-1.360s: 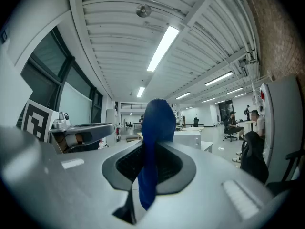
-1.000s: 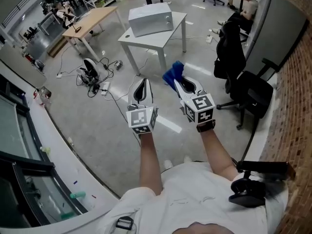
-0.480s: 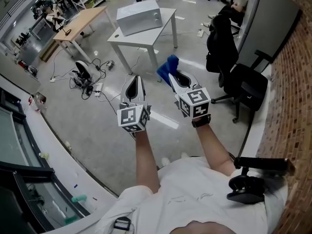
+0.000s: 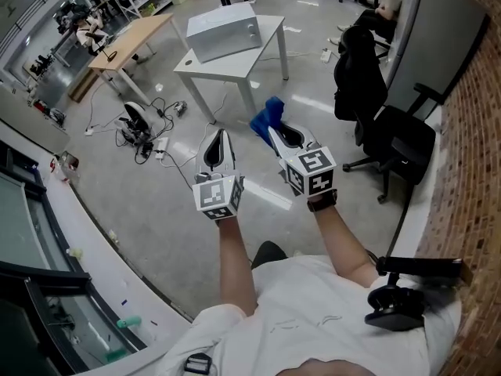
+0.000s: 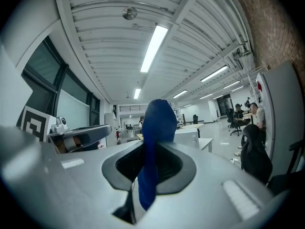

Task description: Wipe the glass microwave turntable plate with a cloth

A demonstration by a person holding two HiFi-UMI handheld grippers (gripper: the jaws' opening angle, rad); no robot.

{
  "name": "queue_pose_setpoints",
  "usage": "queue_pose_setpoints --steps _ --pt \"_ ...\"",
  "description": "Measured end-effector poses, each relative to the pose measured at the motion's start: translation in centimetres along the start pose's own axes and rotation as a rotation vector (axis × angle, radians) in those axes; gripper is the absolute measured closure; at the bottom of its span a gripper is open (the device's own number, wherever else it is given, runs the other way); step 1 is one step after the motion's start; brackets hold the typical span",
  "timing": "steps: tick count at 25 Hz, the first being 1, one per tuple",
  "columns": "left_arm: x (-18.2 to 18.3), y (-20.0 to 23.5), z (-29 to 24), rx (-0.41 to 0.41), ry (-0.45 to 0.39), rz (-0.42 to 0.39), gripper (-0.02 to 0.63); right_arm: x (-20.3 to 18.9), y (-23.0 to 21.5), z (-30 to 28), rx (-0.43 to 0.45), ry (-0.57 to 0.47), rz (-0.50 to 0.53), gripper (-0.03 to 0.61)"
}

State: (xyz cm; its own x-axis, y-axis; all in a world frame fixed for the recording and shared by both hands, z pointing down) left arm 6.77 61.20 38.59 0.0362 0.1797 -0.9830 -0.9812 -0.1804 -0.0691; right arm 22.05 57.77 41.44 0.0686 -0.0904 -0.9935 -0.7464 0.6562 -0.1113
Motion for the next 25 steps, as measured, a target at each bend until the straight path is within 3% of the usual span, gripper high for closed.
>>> queue_pose_setpoints --steps 3,9,13,21,25 --pt "-0.5 1.1 -1.8 0.014 0.012 0.012 0.612 -0.2 -0.9 -1.6 -0.005 0.003 0.003 0.522" --pt "-3.3 2.7 -6.3 -0.050 0.058 0.068 0.612 -0.6 -2.8 -6.3 -0.069 0.023 0.045 0.522" --pt "-4.7 5.0 -9.7 -0.062 0.043 0.047 0.612 -0.6 -3.5 -10.2 -0.073 0.044 0.107 0.522" --pt "-5.1 14.8 -15.7 -0.041 -0.016 0.096 0.612 0.7 -2.9 -21.3 -0.093 0.031 0.130 0.522" --pt "-5.9 17.7 -17.6 -0.043 0.017 0.151 0.612 0.2 -2.4 -25.3 -0.100 0.023 0.128 0.522"
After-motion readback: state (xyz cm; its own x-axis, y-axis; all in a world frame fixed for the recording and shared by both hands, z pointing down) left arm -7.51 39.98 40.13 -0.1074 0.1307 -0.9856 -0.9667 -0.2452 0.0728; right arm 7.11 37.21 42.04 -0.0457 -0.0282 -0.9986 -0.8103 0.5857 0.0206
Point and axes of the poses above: the fingertips, and each gripper's own axes: z backward along the fingers, y to its left, x out of its top, the point moved 4 cm from there along z, backward along the fingers, and after that the axes turned 2 degrees about z, right-handed, at the moved point
